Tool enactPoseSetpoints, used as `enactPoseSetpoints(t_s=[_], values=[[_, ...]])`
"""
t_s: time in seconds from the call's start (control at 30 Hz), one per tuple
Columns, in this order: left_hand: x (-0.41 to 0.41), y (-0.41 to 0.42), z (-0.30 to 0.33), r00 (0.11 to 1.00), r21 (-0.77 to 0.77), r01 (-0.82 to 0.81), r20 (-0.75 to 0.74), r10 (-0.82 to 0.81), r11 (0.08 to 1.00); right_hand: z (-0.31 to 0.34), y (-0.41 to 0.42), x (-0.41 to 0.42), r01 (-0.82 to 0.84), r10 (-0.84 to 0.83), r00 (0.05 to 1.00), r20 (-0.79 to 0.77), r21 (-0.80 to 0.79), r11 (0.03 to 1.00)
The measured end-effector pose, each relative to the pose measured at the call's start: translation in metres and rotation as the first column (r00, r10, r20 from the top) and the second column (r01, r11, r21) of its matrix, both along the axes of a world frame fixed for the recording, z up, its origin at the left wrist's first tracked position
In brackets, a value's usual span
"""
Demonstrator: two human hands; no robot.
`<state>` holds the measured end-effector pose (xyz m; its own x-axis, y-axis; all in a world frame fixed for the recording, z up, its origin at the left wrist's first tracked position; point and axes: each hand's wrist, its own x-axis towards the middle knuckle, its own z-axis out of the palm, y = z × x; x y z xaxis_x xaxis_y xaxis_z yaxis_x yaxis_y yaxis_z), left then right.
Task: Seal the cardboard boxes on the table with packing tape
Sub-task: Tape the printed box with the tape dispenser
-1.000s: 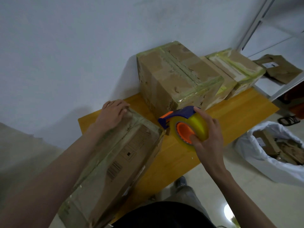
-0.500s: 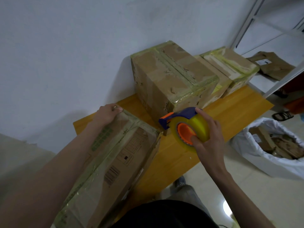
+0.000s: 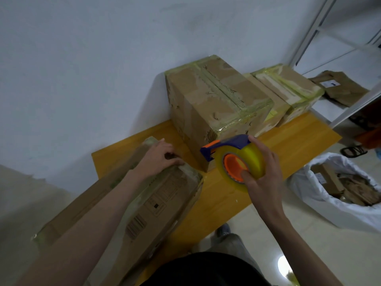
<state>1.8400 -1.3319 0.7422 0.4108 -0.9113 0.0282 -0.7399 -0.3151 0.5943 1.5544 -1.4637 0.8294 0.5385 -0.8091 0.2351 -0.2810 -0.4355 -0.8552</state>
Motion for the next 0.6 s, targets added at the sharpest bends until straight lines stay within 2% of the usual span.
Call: enactPoseSetpoints(t_s=[0.1,0.2,0.37,0.47,0.6], values=[[-0.006,-0.003,0.001,0.999,-0.018,-0.026,-0.038,0.026,0.999,0.001,-0.002,-0.004,0.02,-0.02,1.0,0.007,0.0,1.0],[-0.009,-0.009,0.009,0.999,0.039,-0.022,-0.041,0.023,0.999,0.001,-0.003,-0.008,0.023,-0.023,0.999,0.022,-0.003,1.0],[-0.038,-0.014,0.024,0.99,0.13,0.108,-0.103,-0.095,0.986,0.002,-0.005,-0.014,0.042,-0.043,0.998,0.041,0.015,0.999],[-0.062,-0.015,0.023,0.989,0.146,0.14,-0.063,-0.132,0.979,0.003,-0.005,-0.015,0.04,-0.041,0.998,0.048,0.025,0.999],[-0.078,-0.019,0.013,0.999,0.15,0.04,0.007,-0.041,0.988,0.005,-0.004,-0.016,0.04,-0.042,0.997,0.057,0.04,0.998]])
